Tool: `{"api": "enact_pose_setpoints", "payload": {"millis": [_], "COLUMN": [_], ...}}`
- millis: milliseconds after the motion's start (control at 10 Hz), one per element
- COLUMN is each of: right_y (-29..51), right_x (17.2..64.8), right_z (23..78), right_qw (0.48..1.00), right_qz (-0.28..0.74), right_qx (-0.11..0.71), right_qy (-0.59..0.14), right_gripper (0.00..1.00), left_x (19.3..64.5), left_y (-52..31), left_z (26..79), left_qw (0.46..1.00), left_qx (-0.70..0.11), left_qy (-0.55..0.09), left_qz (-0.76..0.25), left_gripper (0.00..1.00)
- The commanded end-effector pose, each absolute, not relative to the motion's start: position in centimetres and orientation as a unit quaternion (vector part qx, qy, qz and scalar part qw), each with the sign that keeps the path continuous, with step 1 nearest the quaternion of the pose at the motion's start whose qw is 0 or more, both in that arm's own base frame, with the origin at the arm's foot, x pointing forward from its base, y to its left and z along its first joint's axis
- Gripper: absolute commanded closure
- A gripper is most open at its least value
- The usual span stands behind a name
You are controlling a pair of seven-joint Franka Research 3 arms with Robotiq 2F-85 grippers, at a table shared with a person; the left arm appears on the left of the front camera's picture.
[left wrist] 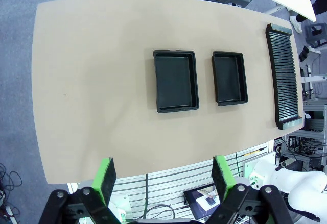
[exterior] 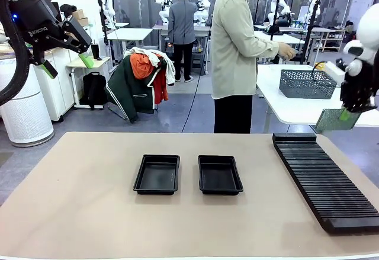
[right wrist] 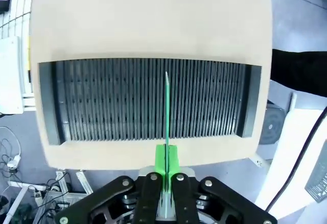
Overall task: Inspect and transfer BCBs to ESD trays.
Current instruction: Pick up the Blank PCB from the PCB Rack and place it in the left ESD tray.
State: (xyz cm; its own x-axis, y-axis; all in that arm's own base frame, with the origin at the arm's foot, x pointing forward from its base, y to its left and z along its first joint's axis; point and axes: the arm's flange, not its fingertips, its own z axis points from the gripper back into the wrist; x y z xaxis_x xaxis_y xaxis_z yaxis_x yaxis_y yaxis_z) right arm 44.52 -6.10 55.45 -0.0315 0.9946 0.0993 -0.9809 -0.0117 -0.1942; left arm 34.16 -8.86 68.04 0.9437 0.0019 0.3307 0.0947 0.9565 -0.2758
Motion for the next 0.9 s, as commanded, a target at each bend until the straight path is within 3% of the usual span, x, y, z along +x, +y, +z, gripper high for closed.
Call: {"api": "enact_pose_setpoints", "payload": {"millis": [0,800], "right_y": [-6.0,-7.3], "right_x": [43.8,40.7], "right_z": [58.0,63.3], "right_qw": [0.705,0.712], "right_qz": [0.702,0.693], "right_qx": [-0.038,-0.06], "right_qy": [-0.095,-0.095], "right_gripper": [1.0,1.0], "left_x": [34.0,34.0], "left_y": [-8.9,-8.9], "left_z": [67.9,67.9], "left_qw": [0.974,0.974], "left_qx": [-0.149,-0.149], "left_qy": [-0.167,-0.167], "left_qz": [-0.024,-0.024], "left_gripper": [0.0,0.0]}}
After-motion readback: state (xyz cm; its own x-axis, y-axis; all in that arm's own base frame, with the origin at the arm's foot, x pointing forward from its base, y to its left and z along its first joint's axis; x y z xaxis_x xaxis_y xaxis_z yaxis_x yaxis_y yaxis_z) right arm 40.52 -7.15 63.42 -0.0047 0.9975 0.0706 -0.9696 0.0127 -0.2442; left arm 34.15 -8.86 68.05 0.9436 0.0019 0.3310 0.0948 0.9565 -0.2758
